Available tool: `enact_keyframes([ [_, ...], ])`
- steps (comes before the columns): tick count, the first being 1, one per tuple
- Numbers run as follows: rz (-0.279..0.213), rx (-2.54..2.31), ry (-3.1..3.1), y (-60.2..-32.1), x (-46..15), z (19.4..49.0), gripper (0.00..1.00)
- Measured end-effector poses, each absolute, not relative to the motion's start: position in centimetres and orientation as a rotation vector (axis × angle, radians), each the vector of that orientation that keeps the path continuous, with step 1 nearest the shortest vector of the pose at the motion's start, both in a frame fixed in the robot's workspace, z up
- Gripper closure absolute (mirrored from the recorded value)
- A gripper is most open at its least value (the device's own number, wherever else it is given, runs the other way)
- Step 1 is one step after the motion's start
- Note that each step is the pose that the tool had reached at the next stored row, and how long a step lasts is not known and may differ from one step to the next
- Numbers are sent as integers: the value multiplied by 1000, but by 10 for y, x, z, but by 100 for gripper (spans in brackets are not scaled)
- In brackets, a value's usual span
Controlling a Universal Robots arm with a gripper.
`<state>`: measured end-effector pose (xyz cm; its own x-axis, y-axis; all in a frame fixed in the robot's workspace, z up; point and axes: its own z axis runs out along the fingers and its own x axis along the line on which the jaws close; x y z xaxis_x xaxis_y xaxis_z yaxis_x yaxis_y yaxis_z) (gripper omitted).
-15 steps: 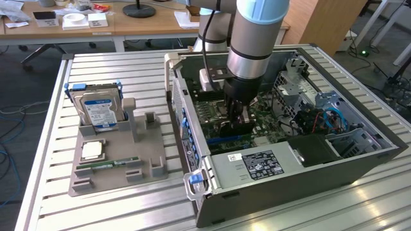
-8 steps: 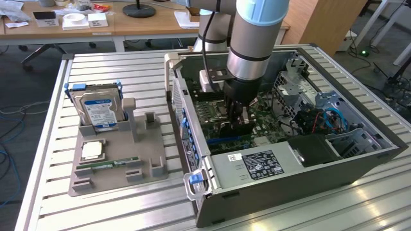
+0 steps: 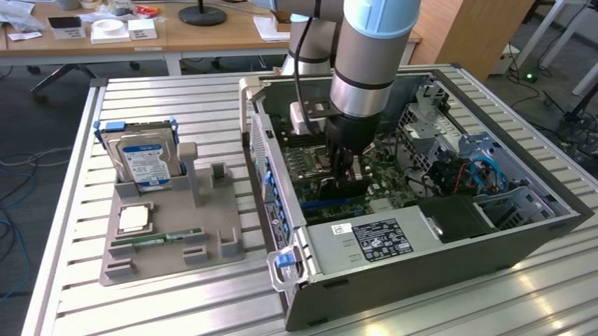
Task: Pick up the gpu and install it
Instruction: 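Insert the gpu into the slot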
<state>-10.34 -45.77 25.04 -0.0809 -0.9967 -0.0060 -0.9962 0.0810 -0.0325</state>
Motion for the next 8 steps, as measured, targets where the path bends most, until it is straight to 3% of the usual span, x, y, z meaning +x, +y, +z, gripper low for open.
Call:
enact_keyframes([
  [8,-31,-2112,2290,-458,-103,249,73],
])
